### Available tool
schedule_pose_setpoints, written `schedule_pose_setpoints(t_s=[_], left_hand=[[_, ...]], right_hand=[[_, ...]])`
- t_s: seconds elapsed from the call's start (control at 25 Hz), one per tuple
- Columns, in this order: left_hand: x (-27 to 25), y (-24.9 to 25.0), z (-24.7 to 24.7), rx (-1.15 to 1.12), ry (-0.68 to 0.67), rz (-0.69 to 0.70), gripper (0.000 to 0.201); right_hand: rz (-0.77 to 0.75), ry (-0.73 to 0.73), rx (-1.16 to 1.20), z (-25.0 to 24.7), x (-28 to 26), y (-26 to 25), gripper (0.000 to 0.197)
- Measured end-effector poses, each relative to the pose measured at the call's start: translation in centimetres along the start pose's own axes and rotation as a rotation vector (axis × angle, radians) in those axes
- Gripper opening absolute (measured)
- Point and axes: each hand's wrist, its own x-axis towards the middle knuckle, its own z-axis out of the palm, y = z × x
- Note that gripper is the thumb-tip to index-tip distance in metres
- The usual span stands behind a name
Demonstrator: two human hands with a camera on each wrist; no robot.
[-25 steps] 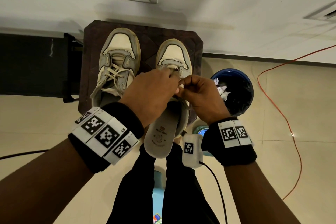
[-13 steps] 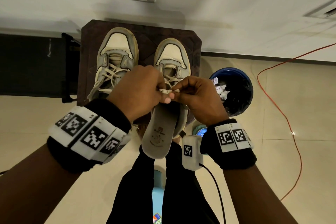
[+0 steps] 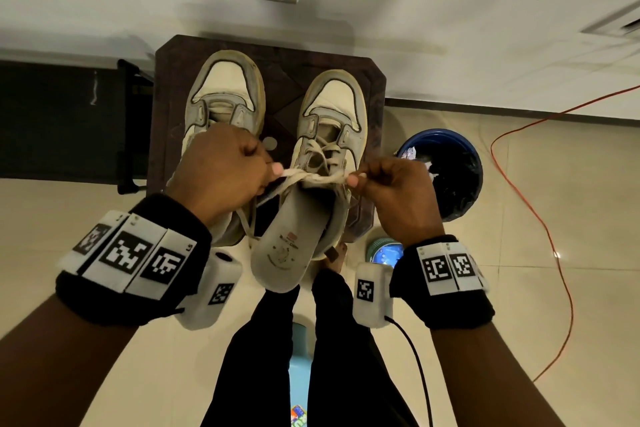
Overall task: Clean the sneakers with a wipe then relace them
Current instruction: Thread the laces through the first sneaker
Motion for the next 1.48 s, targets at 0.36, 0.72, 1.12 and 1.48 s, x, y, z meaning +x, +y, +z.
schedule_pose_setpoints(t_s=[0.36,0.72,1.12,1.48], left_hand=[[0.5,-1.1,0.3,0.366,0.113,0.183,0.015],[0.7,-1.6,0.6,0.432,0.145,0.224,0.016],[-0.6,-0.8,0.1,0.421,0.161,0.348,0.023],[-3.1,1.8,2.3,1.14,-0.225,0.643,0.022]], right_hand=[[0.087,0.054,-0.044,0.3,0.1,1.0,0.014],[0.086,0.088,-0.026,0.9,-0.3,1.2,0.005],[0.11,0.078,0.162,1.5,-1.2,1.6,0.032],[0.044,0.367,-0.011,3.4,-7.8,-0.5,0.014]])
